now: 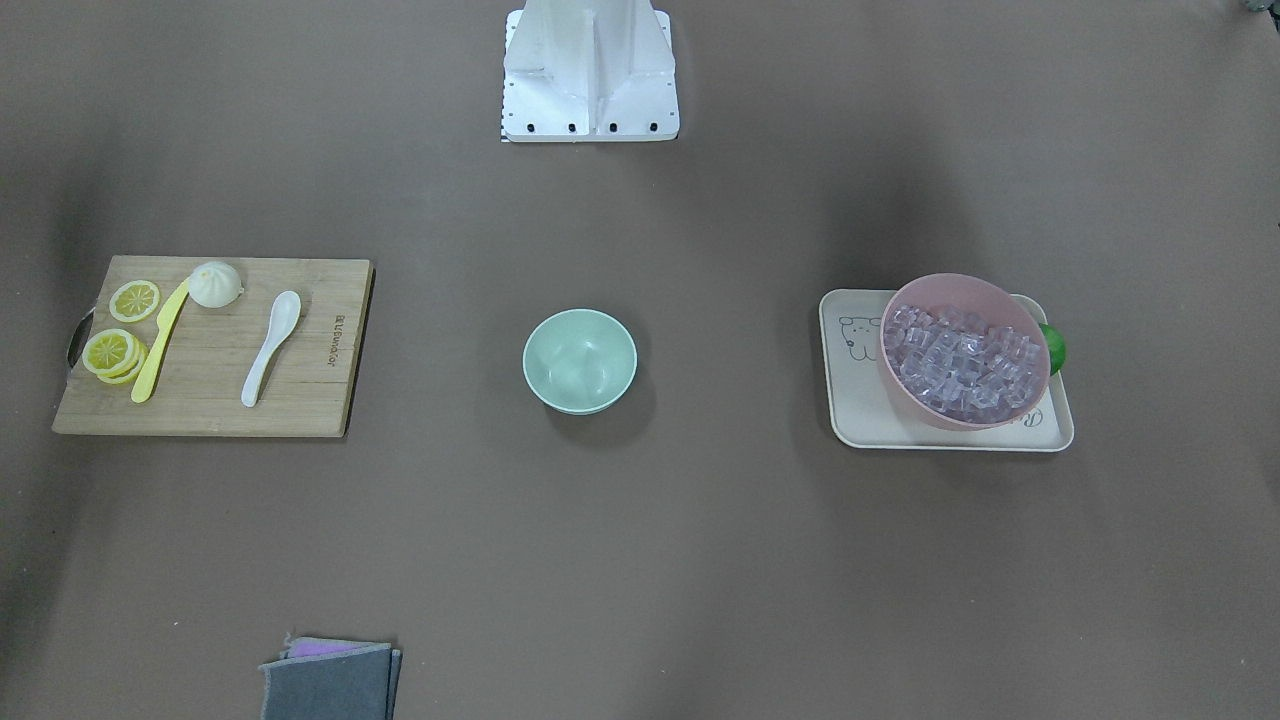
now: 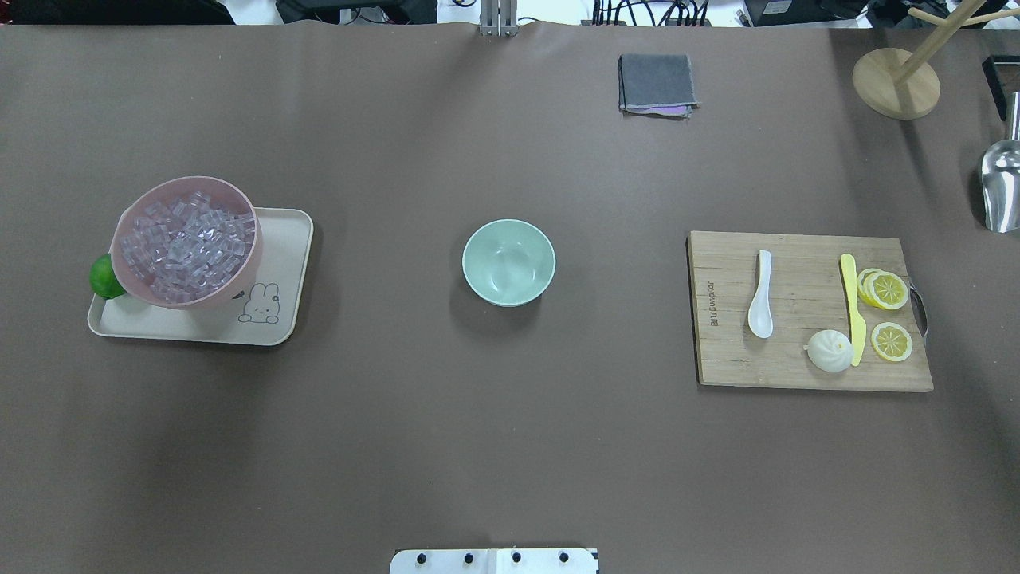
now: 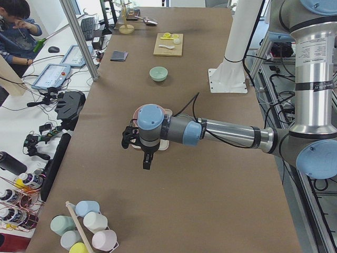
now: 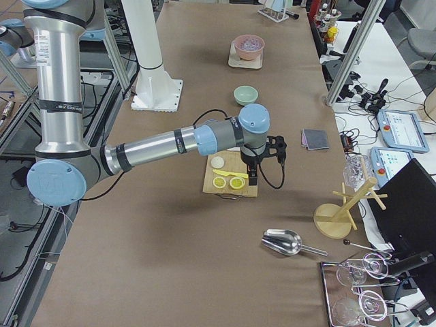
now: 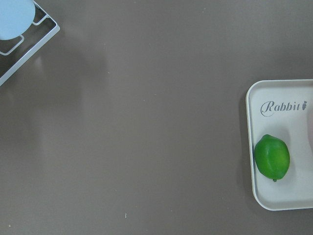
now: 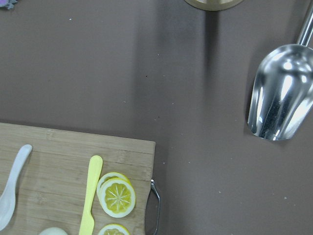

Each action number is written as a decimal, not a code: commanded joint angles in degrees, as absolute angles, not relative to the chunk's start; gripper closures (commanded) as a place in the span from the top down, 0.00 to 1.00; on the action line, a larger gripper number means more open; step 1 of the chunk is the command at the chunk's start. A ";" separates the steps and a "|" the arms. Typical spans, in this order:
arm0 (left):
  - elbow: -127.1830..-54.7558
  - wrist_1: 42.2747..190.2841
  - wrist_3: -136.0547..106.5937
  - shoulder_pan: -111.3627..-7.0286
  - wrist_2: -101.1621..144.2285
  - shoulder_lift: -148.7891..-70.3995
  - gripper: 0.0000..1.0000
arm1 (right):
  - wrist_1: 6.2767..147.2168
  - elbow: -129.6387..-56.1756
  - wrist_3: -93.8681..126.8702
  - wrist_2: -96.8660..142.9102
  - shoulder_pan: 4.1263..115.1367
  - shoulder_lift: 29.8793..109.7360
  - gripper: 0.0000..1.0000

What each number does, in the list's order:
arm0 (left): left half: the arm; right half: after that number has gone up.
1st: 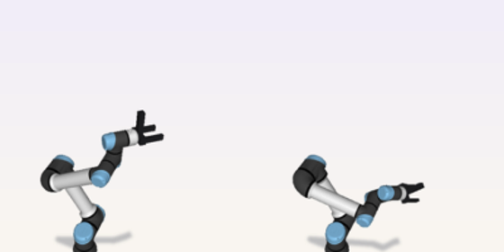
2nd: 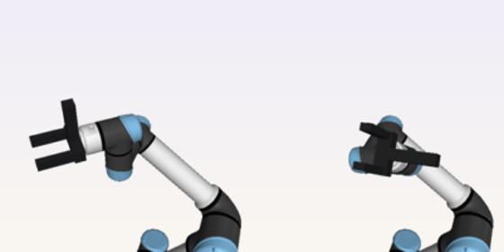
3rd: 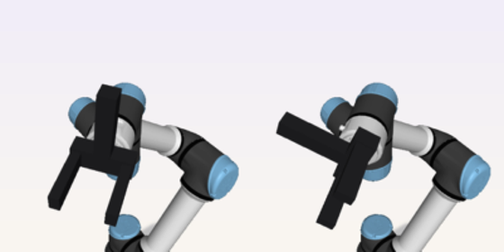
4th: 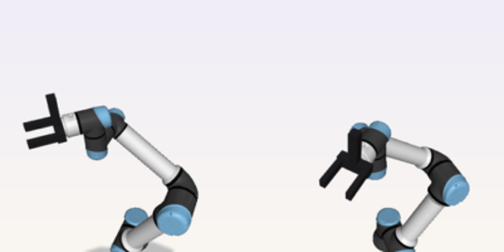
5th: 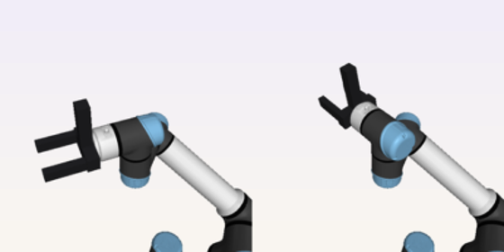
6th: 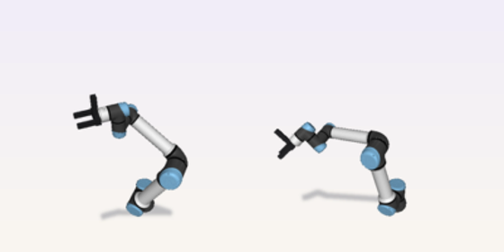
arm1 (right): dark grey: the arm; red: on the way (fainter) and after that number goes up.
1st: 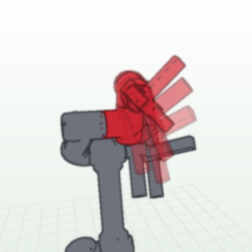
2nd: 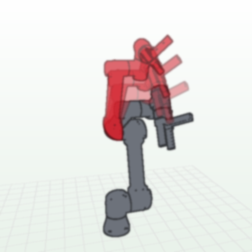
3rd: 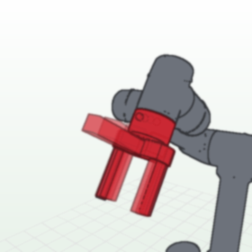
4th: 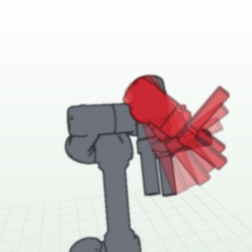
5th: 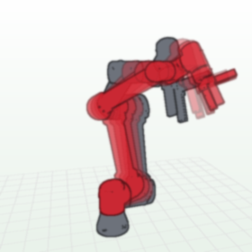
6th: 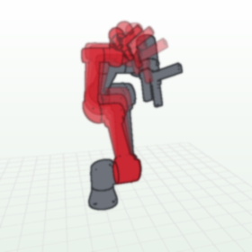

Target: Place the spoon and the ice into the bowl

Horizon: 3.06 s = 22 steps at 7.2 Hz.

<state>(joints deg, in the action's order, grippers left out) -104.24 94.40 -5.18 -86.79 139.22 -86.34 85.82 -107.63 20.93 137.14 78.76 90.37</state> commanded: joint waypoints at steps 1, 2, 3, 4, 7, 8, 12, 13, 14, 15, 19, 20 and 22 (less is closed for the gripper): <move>-105.72 95.44 -11.63 -84.22 140.71 -89.55 0.98 | 74.15 -108.19 41.90 129.77 67.03 90.26 1.00; -105.82 98.23 -16.30 -79.67 139.41 -91.91 0.98 | 70.61 -108.28 49.23 126.16 61.93 89.92 0.98; -105.82 98.44 -23.13 -76.76 137.05 -94.28 0.98 | 70.14 -108.02 53.13 124.38 57.61 88.43 0.91; -105.65 98.18 -28.68 -72.99 135.02 -97.35 0.97 | 70.14 -107.84 56.91 119.84 52.70 87.11 0.85; -105.65 98.09 -38.12 -66.54 131.05 -102.20 0.97 | 70.05 -99.18 59.50 119.00 48.26 80.63 0.77; -105.64 98.00 -38.75 -65.40 130.96 -103.09 0.97 | 70.14 -97.23 59.50 119.00 47.47 79.64 0.73; -105.56 98.09 -39.73 -63.99 129.20 -104.06 0.97 | 70.22 -96.59 59.76 119.09 46.32 79.28 0.27; -105.64 98.09 -39.73 -63.98 128.85 -104.06 0.97 | 70.22 -96.77 61.77 119.53 46.14 79.02 0.00; -105.64 98.09 -39.73 -63.98 128.85 -104.06 0.97 | 70.22 -96.68 61.79 119.79 46.23 78.14 0.00; -105.64 98.09 -39.73 -63.90 128.85 -104.15 0.97 | 70.22 -96.33 61.87 119.79 46.14 77.18 0.00; -105.12 97.91 -39.73 -60.58 123.88 -106.08 0.97 | 71.36 -95.98 69.65 122.26 46.58 69.82 0.00; -104.86 98.00 -39.64 -57.25 118.62 -105.82 0.97 | 73.80 -95.80 72.66 121.99 46.32 66.31 0.00; -103.02 98.17 -39.55 -53.10 113.48 -105.47 0.92 | 75.15 -91.87 81.78 120.68 44.14 57.26 0.00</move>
<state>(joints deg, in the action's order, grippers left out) -104.11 98.07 -39.62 -55.32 116.31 -105.61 74.47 -94.21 76.14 121.55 45.51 62.74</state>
